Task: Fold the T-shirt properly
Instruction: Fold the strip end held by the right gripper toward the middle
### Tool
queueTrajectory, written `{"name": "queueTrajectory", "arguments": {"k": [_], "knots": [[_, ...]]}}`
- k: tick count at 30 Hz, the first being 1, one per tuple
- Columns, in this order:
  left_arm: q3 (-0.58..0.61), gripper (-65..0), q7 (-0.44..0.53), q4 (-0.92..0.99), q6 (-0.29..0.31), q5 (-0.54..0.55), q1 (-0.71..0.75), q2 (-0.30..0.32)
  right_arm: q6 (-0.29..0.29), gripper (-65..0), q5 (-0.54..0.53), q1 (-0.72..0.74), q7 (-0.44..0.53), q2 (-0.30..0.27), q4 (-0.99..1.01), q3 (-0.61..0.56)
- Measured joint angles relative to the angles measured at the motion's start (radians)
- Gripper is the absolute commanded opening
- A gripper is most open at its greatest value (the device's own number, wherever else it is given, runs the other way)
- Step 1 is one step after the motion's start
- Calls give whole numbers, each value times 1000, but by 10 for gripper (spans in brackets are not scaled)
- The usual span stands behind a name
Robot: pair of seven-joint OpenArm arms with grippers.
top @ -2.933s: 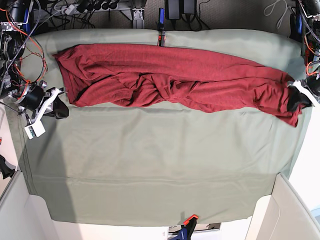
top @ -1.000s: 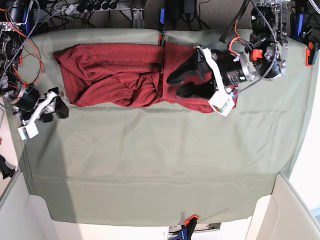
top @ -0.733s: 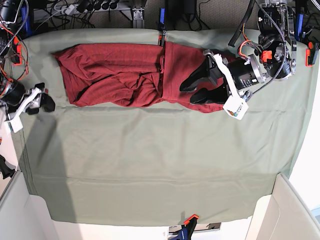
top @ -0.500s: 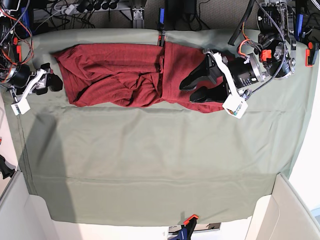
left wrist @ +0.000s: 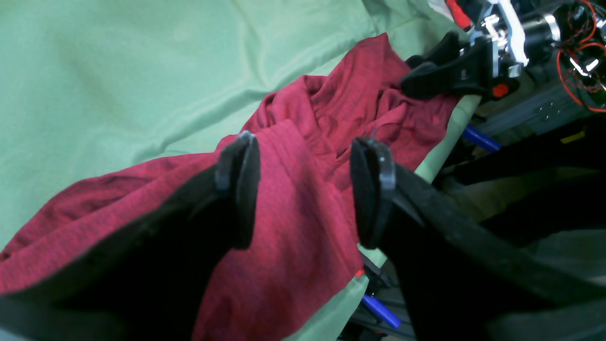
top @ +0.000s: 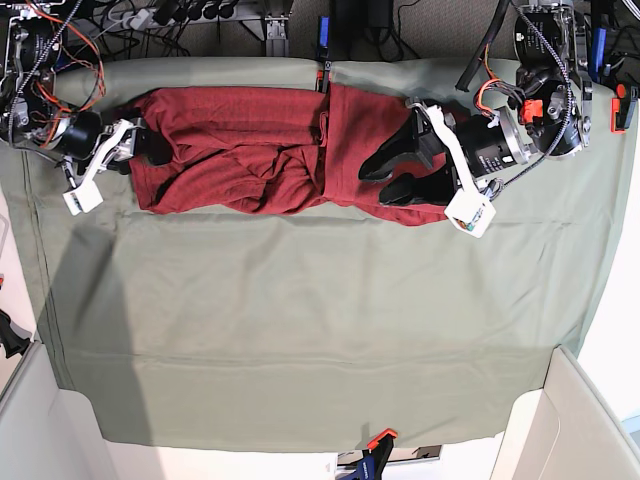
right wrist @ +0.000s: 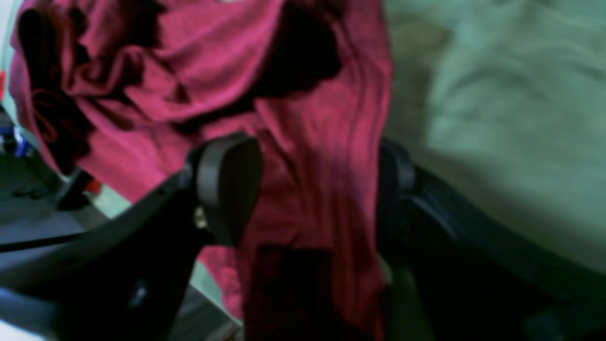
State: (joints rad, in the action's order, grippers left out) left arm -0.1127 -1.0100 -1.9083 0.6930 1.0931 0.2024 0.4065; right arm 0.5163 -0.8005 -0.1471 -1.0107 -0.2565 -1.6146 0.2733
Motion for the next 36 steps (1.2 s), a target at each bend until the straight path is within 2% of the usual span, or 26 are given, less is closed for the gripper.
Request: {"name": "queueTrajectory", "arguments": {"k": [4,14,21,31,33,36], "knots": [[0,-318,0,0,0,0,0,0,0,-268,-4,0,0,38,0,-2],[0,-319,0,0,0,0,0,0,1,-268,-3,1,16,87,0,-43],[0,-319,0,0,0,0,0,0,5,-268,89,9,92,115,-1,-121],[0,-319,0,0,0,0,0,0,5,-272,132,39,86,171,-1,-130],[0,-319,0,0,0,0,0,0,5,-319,145,39,86,177,-1,-130],[0,-319,0,0,0,0,0,0,4,-475,166,39,82,183,0,-130]]}}
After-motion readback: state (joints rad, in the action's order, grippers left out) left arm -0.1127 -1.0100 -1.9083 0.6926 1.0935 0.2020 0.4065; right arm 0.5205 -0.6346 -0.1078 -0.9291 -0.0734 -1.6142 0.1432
